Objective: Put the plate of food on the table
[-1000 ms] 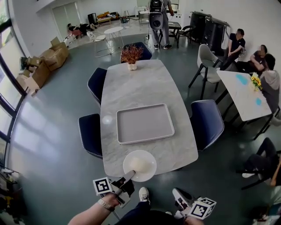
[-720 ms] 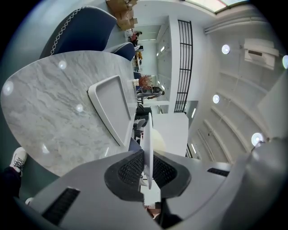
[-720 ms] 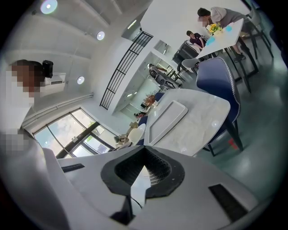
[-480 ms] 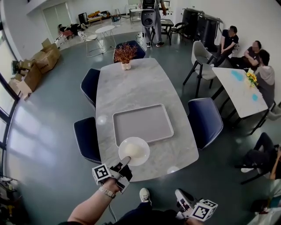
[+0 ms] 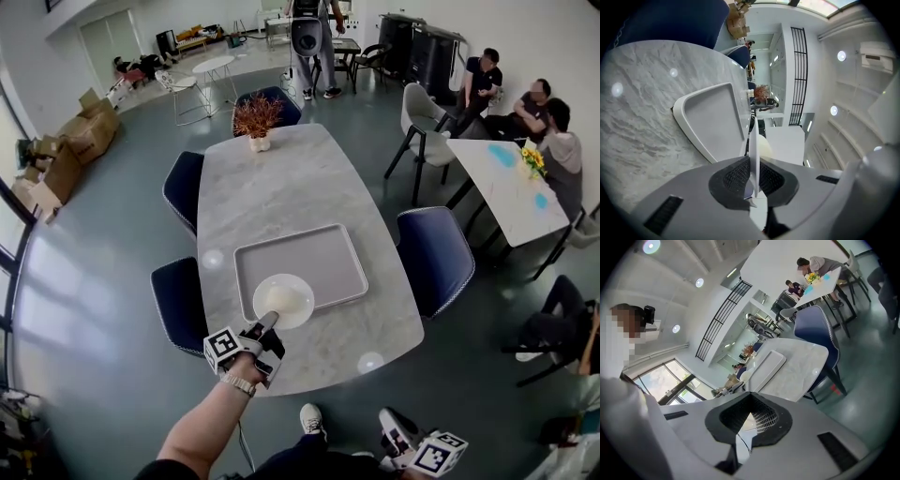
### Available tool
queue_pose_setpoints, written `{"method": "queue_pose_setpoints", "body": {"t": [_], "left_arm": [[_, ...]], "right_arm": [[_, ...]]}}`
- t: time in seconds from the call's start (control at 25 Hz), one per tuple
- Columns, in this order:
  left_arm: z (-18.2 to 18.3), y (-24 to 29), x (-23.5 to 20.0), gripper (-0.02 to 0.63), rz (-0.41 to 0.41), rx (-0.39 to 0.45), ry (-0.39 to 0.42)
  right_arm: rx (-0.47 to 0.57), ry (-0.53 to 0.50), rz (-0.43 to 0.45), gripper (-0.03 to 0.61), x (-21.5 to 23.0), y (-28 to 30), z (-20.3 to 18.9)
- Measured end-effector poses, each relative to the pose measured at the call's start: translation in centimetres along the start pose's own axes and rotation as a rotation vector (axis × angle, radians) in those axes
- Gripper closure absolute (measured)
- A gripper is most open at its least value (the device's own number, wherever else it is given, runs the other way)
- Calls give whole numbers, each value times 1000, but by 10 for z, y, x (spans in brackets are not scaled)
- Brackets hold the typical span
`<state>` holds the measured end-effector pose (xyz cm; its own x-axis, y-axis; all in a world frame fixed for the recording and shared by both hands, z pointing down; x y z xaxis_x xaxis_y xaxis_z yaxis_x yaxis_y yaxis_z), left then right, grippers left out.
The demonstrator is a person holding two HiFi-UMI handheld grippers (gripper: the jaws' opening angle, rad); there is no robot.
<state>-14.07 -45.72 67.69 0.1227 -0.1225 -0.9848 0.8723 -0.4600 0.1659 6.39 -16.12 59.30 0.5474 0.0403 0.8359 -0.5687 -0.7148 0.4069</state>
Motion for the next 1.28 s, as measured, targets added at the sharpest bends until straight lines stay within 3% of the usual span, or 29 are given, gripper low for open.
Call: {"method": "queue_pose_setpoints", "body": {"t": [0.56, 0.76, 1.28], "left_arm": [[54, 49, -42, 588, 88, 100, -90], [65, 64, -53, 588, 124, 118, -125], [83, 80, -65, 588, 194, 155, -169]], "right_arm": [[26, 80, -65, 569, 10, -11, 1], [33, 44, -140, 569, 19, -13, 4], [49, 65, -158, 569, 25, -23, -1]]}}
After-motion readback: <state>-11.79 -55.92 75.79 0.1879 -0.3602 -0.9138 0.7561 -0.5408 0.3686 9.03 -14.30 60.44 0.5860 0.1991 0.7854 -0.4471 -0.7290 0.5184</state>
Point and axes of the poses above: the fingertips, and each gripper's own axes: y forward along the fingers, x to its right, z out of its top, the point moved 1 cm from there along -y, backward along the fingers, and after that the axes turned 13 degrees about -x, right-handed, at the moved point
